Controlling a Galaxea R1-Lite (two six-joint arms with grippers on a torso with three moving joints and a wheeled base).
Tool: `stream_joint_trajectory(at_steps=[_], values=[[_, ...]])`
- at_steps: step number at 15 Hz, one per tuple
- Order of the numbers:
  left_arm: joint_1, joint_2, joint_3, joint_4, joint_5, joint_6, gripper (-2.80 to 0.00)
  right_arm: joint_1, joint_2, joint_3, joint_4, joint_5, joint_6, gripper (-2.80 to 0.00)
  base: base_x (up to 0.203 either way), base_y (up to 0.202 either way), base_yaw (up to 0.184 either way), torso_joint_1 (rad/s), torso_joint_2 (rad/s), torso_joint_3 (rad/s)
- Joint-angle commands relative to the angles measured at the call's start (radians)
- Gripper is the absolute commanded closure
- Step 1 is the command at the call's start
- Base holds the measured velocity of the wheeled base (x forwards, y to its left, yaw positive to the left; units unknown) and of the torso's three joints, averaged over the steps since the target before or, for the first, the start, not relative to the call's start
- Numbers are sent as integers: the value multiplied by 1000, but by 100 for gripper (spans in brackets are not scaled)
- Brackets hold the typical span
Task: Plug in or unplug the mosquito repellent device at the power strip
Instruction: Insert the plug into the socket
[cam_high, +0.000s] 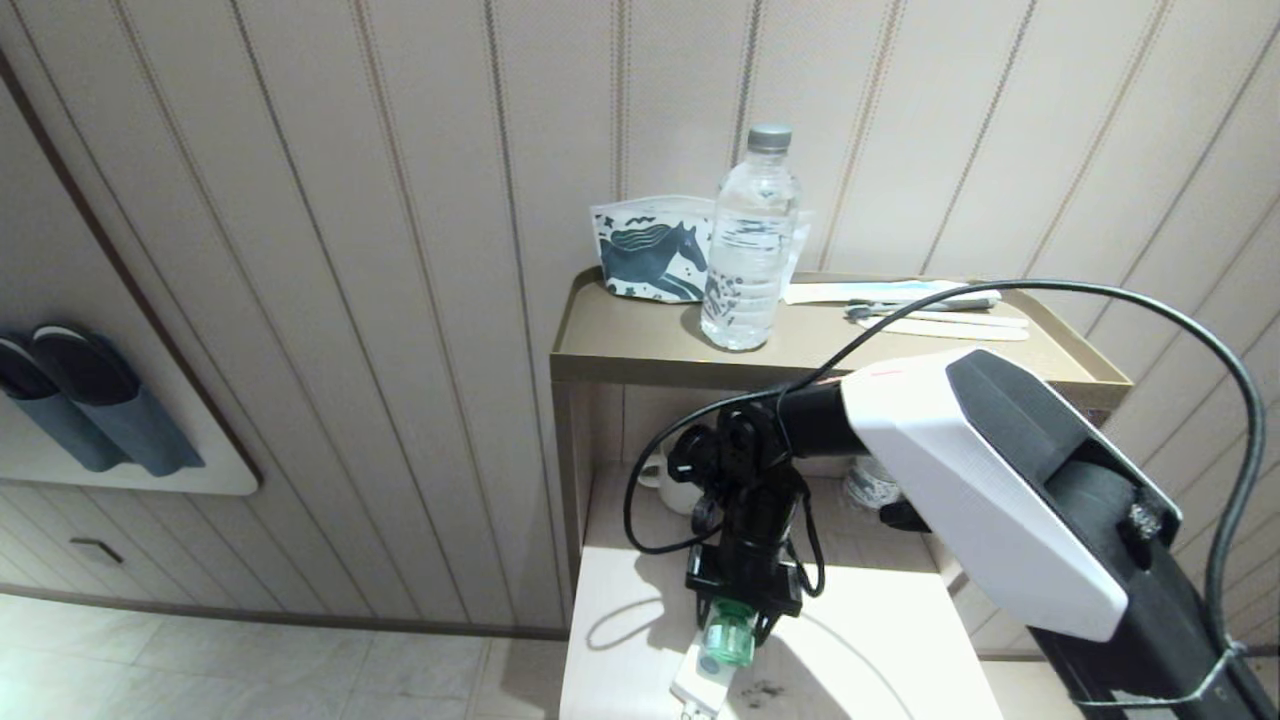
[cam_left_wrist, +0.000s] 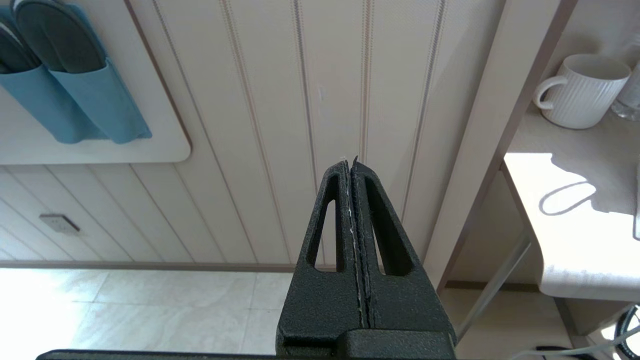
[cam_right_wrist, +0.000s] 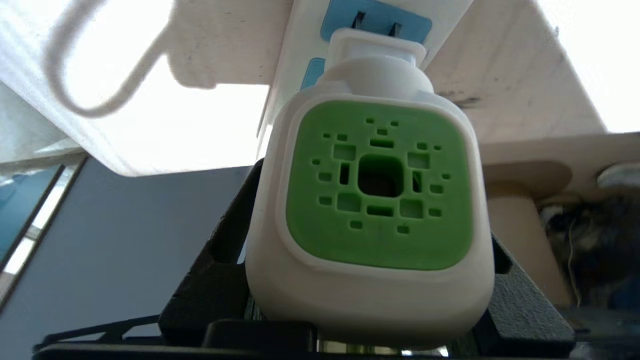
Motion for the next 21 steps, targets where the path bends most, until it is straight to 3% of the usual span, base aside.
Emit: stream_joint_trajectory(at_steps=[1,21], values=[[0,0,0,0,0,1,0,-1,26,-15,19,1,18,0,0,0,0,0,0,0],[0,0,0,0,0,1,0,-66,35,-14,64,1,147,0,0,0,0,0,0,0]])
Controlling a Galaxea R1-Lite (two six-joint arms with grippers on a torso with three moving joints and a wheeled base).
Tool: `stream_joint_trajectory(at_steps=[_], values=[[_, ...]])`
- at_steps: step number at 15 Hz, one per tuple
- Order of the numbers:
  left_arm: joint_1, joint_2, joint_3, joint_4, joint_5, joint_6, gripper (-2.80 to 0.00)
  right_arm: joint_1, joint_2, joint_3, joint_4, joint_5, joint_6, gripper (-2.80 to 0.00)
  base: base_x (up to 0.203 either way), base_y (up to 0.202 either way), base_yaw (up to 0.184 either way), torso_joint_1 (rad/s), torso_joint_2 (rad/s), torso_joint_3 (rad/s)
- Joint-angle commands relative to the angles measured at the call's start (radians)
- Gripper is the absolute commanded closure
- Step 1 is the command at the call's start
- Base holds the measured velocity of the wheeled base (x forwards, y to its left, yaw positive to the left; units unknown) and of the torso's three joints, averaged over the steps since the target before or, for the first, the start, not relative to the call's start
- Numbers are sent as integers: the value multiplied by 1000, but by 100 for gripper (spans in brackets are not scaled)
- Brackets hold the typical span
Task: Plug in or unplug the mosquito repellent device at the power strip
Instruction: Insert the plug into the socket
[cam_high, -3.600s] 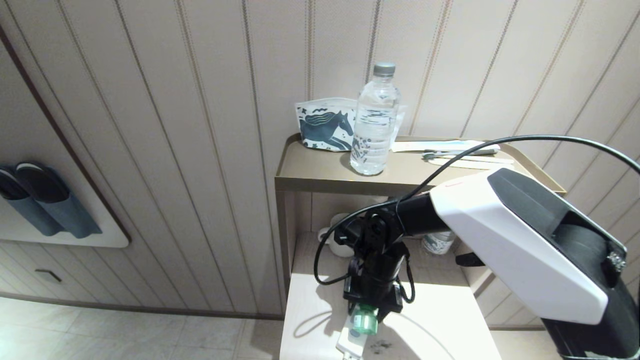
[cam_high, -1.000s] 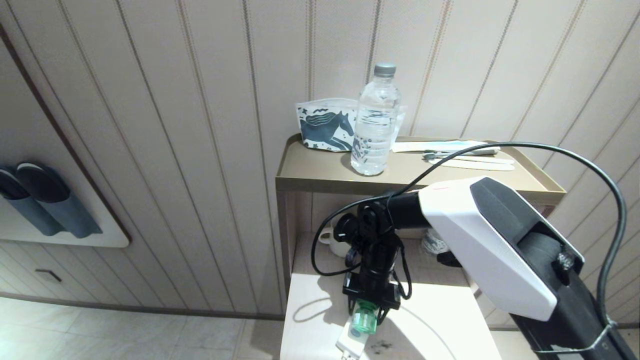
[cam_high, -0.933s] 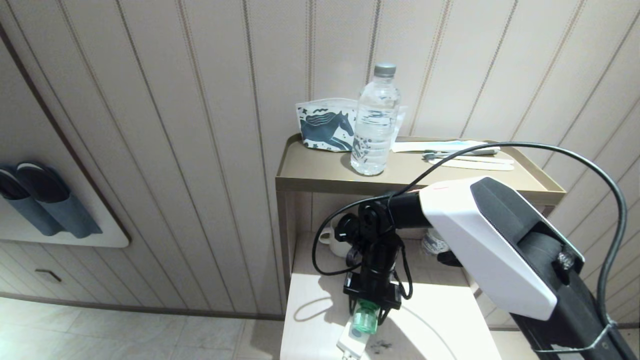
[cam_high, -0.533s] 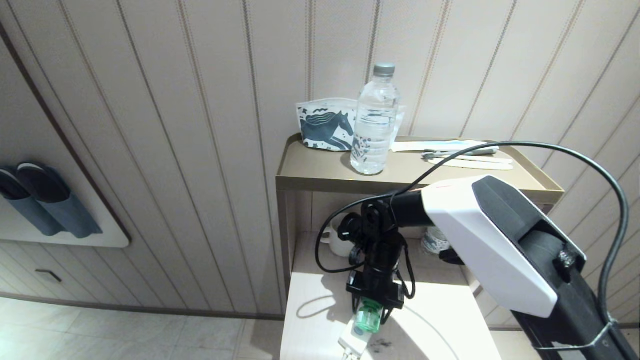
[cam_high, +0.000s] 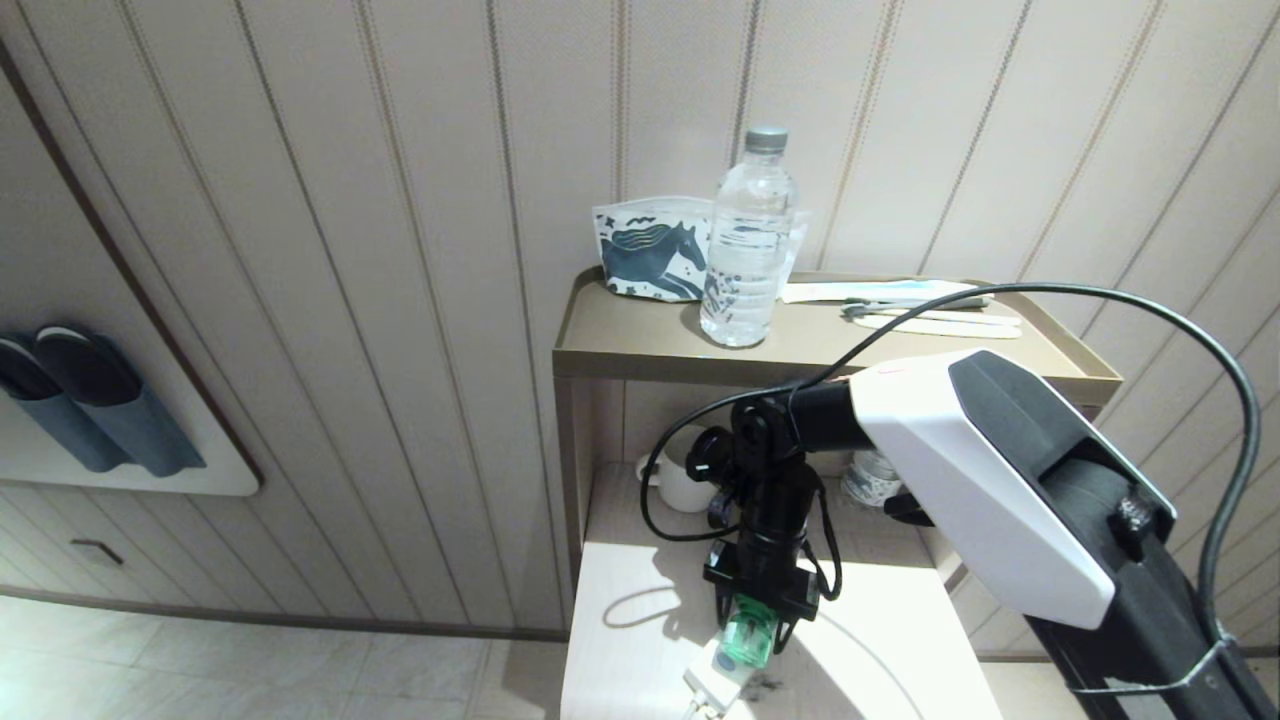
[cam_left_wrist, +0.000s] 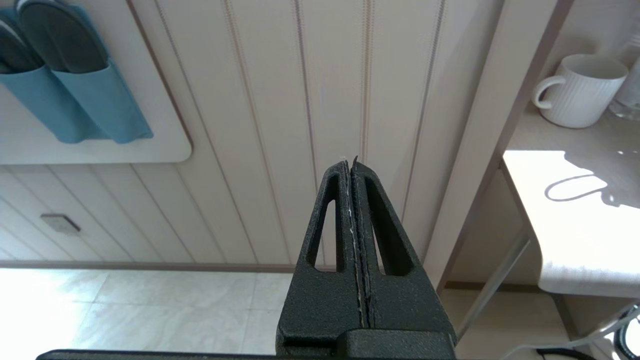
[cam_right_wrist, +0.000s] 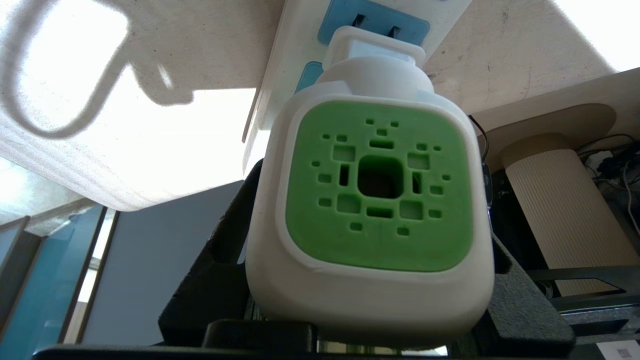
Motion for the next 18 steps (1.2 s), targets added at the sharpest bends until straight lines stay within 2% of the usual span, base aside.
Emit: stream_joint_trajectory(at_steps=[1,10,13,18], values=[[1,0,0,0,0,1,0,2,4,0,5,0,5,0,0,0,0,0,0,0],[1,0,0,0,0,1,0,-1,3,2,8,2,1,0,0,0,0,0,0,0],[1,0,0,1,0,10,0,-18,-7,3,9,40,2,0,0,0,0,0,0,0],[0,0,0,0,0,2,0,-17,-13,17,8,44,-4,0,0,0,0,0,0,0]])
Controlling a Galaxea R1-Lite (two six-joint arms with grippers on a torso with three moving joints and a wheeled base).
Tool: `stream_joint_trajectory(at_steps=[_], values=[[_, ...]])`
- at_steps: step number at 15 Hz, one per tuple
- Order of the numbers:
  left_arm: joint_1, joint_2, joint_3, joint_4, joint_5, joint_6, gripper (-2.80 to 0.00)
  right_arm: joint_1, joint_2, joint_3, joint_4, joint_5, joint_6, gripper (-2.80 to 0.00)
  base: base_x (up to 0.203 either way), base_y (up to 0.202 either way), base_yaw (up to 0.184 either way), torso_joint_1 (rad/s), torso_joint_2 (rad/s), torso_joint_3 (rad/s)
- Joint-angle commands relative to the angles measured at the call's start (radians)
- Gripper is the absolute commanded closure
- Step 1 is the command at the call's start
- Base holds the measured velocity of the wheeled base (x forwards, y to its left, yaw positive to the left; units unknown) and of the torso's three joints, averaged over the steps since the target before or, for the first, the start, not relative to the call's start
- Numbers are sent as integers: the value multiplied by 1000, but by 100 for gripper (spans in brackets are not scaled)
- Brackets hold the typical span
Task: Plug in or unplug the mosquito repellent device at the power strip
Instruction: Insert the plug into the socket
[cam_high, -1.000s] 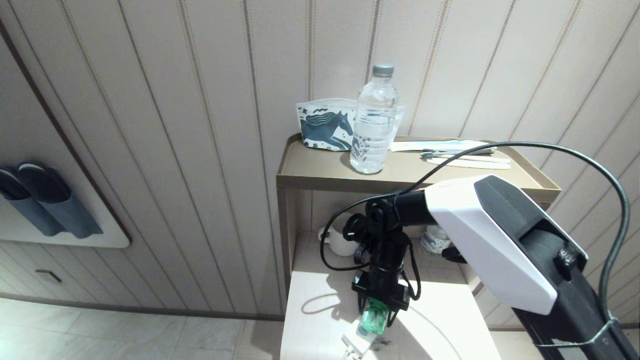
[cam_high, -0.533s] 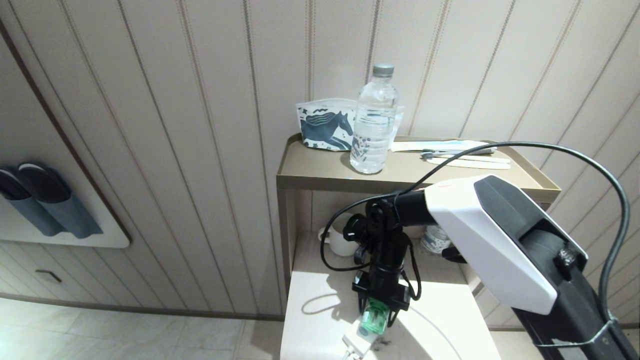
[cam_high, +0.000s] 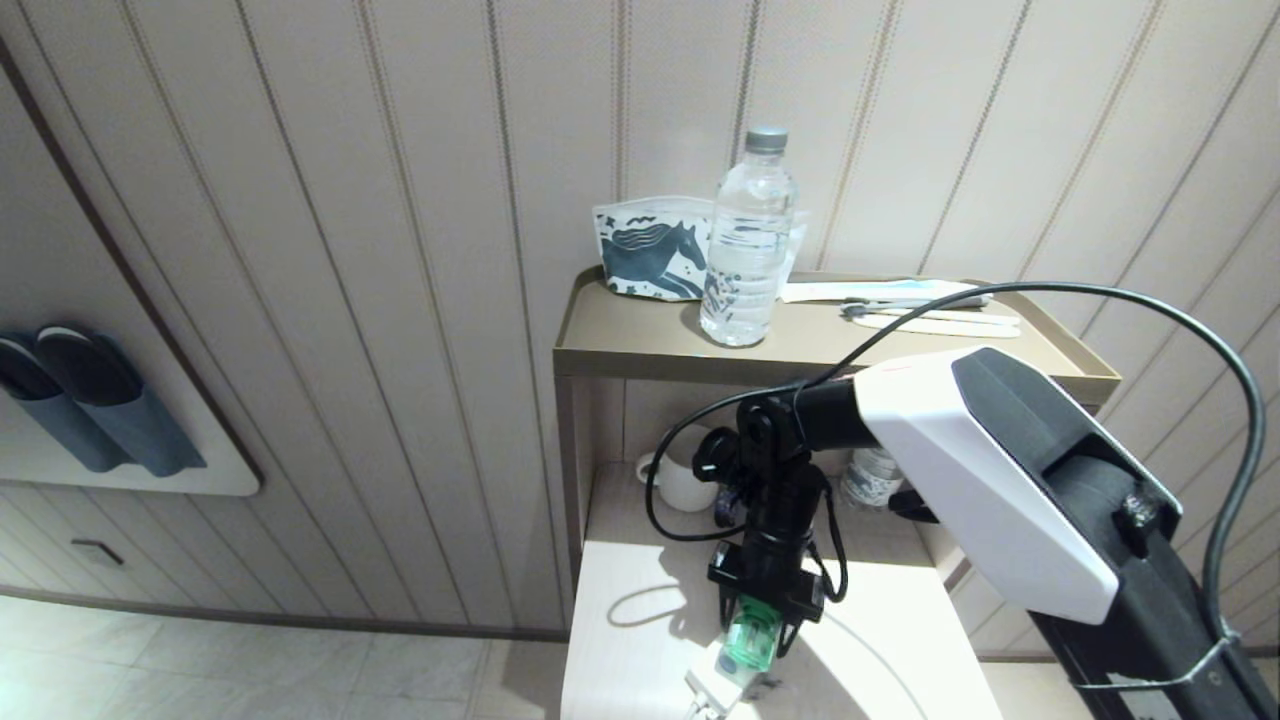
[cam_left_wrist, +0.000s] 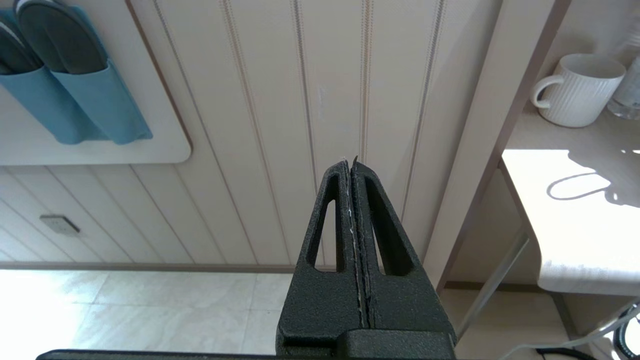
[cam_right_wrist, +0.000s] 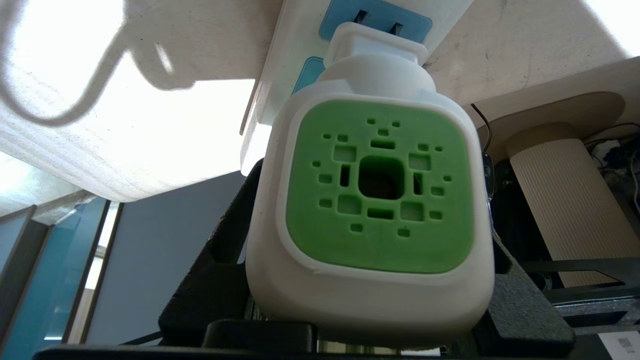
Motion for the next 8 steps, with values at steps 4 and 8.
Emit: stream_joint_trajectory(at_steps=[4,8], values=[[1,0,0,0,0,0,0,3,-26,30,5,2,6,0,0,0,0,0,0,0],[-1,0,0,0,0,0,0,8,-45,67,3,0,6,0,0,0,0,0,0,0]])
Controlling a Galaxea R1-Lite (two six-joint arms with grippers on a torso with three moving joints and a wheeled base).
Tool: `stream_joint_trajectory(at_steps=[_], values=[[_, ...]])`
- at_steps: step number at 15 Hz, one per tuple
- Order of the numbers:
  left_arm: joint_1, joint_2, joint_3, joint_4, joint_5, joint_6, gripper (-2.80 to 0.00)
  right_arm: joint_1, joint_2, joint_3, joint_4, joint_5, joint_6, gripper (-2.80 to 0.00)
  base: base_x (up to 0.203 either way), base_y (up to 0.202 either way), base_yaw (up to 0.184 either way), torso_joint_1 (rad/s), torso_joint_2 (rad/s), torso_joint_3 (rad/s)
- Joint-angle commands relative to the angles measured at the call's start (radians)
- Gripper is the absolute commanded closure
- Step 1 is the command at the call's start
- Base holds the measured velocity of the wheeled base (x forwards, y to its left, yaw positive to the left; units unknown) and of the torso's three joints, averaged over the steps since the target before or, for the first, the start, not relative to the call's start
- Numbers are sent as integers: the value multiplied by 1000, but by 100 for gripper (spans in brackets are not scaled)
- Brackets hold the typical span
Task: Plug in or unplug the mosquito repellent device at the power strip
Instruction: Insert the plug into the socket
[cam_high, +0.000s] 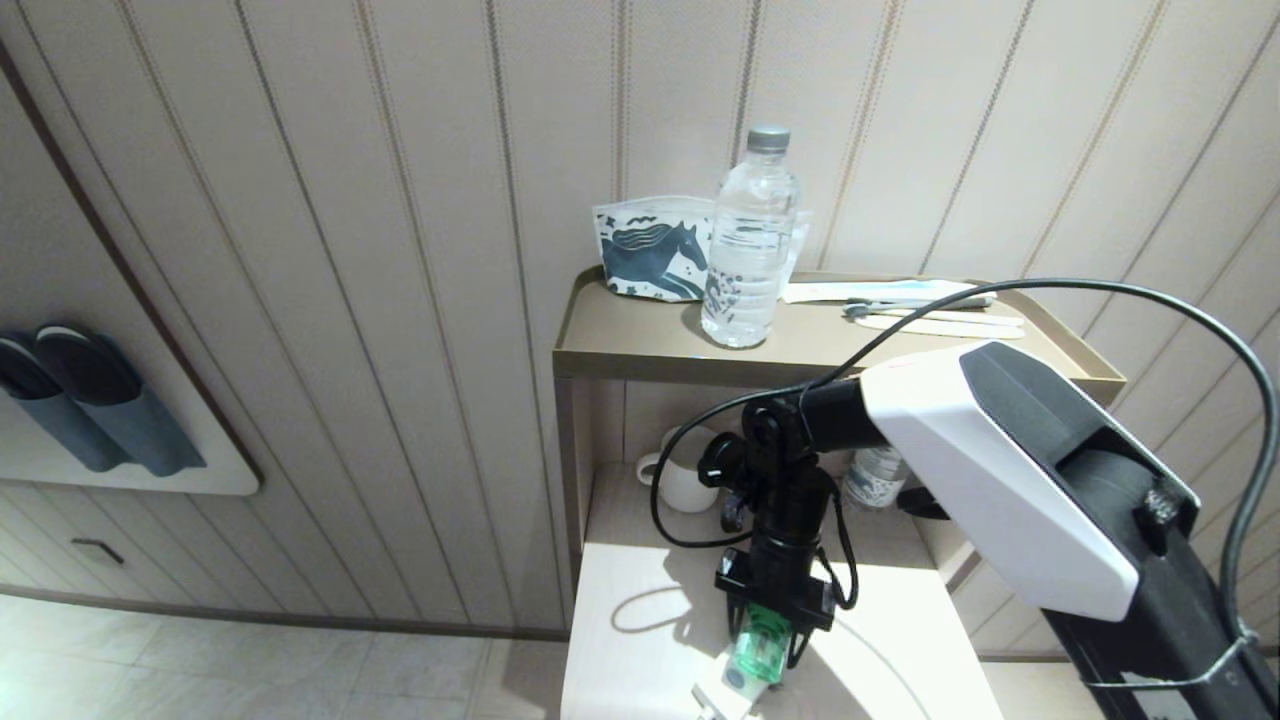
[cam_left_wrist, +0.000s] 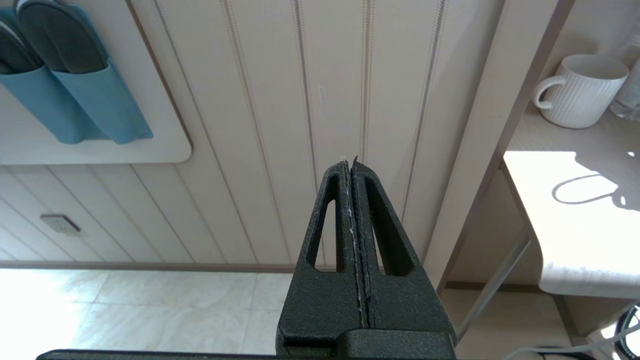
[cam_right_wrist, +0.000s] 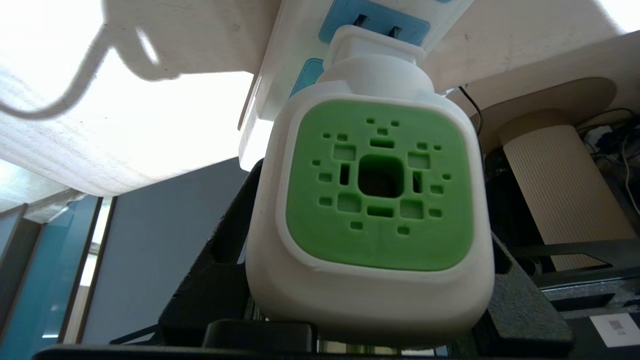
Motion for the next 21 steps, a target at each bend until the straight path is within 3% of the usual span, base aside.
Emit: stream_joint_trajectory(at_steps=[1,5,11,14,21], values=[[1,0,0,0,0,0,0,2,-14,15,5,1,5,0,0,0,0,0,0,0],[1,0,0,0,0,0,0,2,-40,90,-2,5,9,0,0,0,0,0,0,0],[1,0,0,0,0,0,0,2,-7,35,-3,-24,4,0,0,0,0,0,0,0],[1,0,0,0,0,0,0,17,-13,69,-4,-59,11,0,0,0,0,0,0,0],[1,0,0,0,0,0,0,27,-42,142,-55,-36,19,0,0,0,0,0,0,0]])
